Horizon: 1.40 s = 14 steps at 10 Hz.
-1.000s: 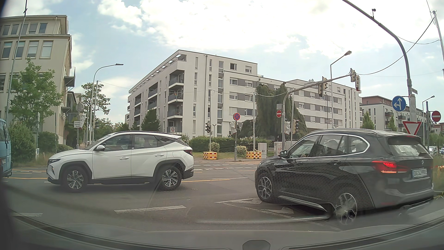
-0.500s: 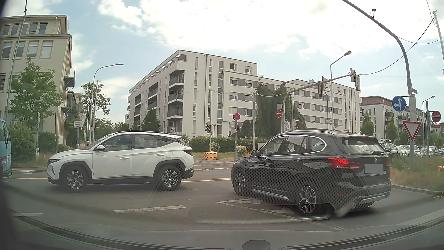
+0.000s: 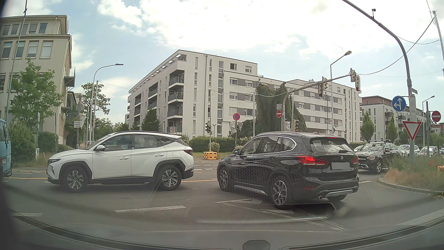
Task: Follow the waypoints while adhering to traffic rules and regulations
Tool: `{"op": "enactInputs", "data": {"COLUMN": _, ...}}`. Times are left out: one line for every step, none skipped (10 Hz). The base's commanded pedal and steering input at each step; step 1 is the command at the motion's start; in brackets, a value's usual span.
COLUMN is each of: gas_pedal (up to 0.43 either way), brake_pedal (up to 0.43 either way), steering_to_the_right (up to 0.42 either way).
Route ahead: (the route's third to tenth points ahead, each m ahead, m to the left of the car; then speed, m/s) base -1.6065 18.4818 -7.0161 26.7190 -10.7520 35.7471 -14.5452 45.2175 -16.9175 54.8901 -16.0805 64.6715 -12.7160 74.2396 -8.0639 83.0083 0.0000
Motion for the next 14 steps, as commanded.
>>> {"op": "enactInputs", "data": {"gas_pedal": 0.000, "brake_pedal": 0.341, "steering_to_the_right": -0.881}}
{"op": "enactInputs", "data": {"gas_pedal": 0.000, "brake_pedal": 0.335, "steering_to_the_right": -0.881}}
{"op": "enactInputs", "data": {"gas_pedal": 0.000, "brake_pedal": 0.335, "steering_to_the_right": -0.882}}
{"op": "enactInputs", "data": {"gas_pedal": 0.000, "brake_pedal": 0.341, "steering_to_the_right": -0.882}}
{"op": "enactInputs", "data": {"gas_pedal": 0.000, "brake_pedal": 0.335, "steering_to_the_right": -0.882}}
{"op": "enactInputs", "data": {"gas_pedal": 0.000, "brake_pedal": 0.335, "steering_to_the_right": -0.882}}
{"op": "enactInputs", "data": {"gas_pedal": 0.000, "brake_pedal": 0.335, "steering_to_the_right": -0.881}}
{"op": "enactInputs", "data": {"gas_pedal": 0.000, "brake_pedal": 0.335, "steering_to_the_right": -0.882}}
{"op": "enactInputs", "data": {"gas_pedal": 0.000, "brake_pedal": 0.335, "steering_to_the_right": -0.882}}
{"op": "enactInputs", "data": {"gas_pedal": 0.000, "brake_pedal": 0.341, "steering_to_the_right": -0.881}}
{"op": "enactInputs", "data": {"gas_pedal": 0.000, "brake_pedal": 0.335, "steering_to_the_right": -0.882}}
{"op": "enactInputs", "data": {"gas_pedal": 0.000, "brake_pedal": 0.335, "steering_to_the_right": -0.882}}
{"op": "enactInputs", "data": {"gas_pedal": 0.000, "brake_pedal": 0.335, "steering_to_the_right": -0.882}}
{"op": "enactInputs", "data": {"gas_pedal": 0.000, "brake_pedal": 0.335, "steering_to_the_right": -0.882}}
